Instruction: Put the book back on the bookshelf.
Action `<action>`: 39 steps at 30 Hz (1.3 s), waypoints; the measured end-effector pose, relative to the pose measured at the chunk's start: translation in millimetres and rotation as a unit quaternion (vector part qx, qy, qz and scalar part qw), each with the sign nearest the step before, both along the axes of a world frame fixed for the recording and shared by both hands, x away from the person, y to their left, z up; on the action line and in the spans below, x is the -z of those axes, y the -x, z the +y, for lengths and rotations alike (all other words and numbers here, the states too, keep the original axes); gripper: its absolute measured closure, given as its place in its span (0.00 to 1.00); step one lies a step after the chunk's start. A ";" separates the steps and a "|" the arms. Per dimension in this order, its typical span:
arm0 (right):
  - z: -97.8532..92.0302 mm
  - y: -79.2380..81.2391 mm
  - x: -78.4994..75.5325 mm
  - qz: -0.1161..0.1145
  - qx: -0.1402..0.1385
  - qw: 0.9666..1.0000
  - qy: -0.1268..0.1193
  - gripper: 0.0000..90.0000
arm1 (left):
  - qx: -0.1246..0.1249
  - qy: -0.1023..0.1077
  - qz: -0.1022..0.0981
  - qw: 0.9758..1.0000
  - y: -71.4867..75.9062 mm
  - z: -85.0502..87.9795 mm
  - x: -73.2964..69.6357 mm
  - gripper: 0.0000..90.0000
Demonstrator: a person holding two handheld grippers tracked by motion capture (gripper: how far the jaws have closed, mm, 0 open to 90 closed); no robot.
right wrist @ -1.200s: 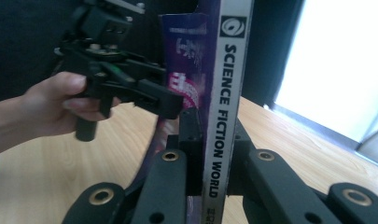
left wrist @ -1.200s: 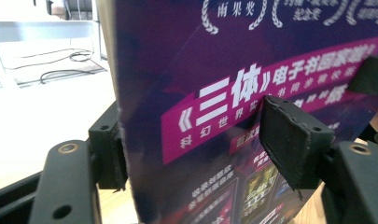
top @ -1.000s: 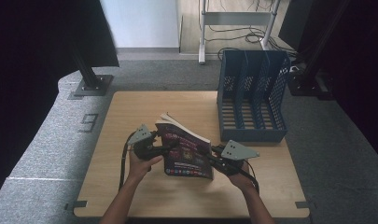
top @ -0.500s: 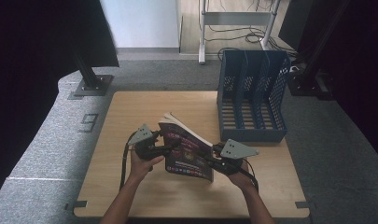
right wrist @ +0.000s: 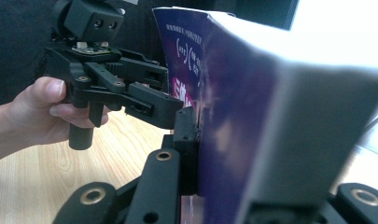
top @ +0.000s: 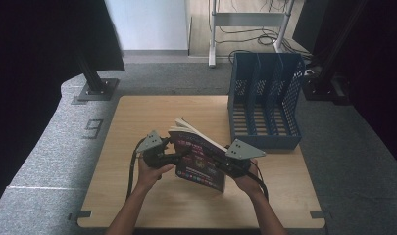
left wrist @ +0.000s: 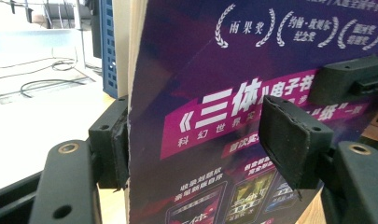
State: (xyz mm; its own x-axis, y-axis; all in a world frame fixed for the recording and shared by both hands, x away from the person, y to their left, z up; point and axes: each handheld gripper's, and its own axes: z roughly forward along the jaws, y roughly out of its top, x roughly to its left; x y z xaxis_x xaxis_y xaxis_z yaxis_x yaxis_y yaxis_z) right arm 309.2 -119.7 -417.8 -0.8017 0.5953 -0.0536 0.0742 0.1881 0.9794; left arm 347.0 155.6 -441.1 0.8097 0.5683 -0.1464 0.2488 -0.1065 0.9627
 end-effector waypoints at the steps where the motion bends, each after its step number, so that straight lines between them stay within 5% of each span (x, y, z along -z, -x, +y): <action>1: -0.6 -0.6 0.1 0.001 0.001 1.000 -0.001 0.88 | 0.000 0.000 0.000 1.000 0.0 -0.1 0.1 0.34; 20: -6.6 -7.7 2.0 0.036 0.042 0.998 -0.039 0.91 | -0.029 -0.012 0.030 0.999 5.5 15.9 29.7 0.33; 23: -6.9 -9.4 2.0 0.040 0.046 0.997 -0.046 0.91 | -0.032 -0.028 0.041 0.998 4.4 16.3 35.8 0.33; 30: -7.5 -8.2 -1.9 0.030 0.060 0.996 -0.052 0.91 | -0.038 -0.048 0.053 0.997 5.5 17.4 42.6 0.33; 39: -14.0 -5.9 -5.7 0.022 0.072 0.995 -0.070 0.91 | -0.042 -0.046 0.062 0.996 5.8 20.5 45.2 0.33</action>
State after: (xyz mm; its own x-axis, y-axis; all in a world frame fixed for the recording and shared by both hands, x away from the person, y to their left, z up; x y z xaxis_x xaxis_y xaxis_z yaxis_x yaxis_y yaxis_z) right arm 315.0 -133.7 -412.1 -0.7070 0.7036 0.0713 0.1346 0.0348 0.9903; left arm 341.2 176.2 -486.3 0.7385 0.6483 -0.1853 0.3761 -0.1678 0.9113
